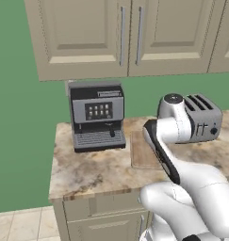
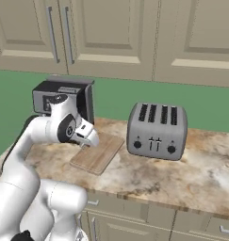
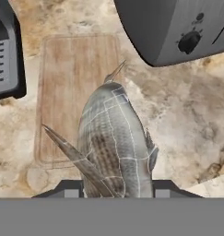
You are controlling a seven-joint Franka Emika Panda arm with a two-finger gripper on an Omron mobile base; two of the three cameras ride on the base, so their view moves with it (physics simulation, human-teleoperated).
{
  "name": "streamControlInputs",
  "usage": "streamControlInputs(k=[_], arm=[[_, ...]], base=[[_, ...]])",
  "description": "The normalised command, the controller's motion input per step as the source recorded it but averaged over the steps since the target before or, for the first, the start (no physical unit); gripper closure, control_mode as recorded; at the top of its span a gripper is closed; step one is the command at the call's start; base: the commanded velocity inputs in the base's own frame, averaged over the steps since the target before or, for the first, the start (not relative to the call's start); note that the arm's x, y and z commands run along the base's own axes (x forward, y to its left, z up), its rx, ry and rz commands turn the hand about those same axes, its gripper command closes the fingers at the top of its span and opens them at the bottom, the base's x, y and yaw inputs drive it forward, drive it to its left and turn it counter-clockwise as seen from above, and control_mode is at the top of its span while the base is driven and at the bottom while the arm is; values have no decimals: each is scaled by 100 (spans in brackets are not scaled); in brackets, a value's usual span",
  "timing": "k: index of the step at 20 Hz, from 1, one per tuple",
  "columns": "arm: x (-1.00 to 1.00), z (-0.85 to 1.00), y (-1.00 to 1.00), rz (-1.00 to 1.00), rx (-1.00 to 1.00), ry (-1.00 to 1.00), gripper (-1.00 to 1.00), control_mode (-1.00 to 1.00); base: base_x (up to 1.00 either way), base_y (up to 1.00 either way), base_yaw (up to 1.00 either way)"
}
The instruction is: Retrieve the fish from the fridge and place it on the cutting board.
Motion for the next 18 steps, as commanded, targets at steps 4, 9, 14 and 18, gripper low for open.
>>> streamControlInputs(k=[4,9,14,18], arm=[[75,-92,0,0,0,0,100,-100],[68,-68,-9,0,0,1,100,-100],[58,-24,-19,0,3,0,100,-100],[51,-27,-8,0,2,0,100,-100]], base=[[0,0,0],[0,0,0],[0,0,0],[0,0,0]])
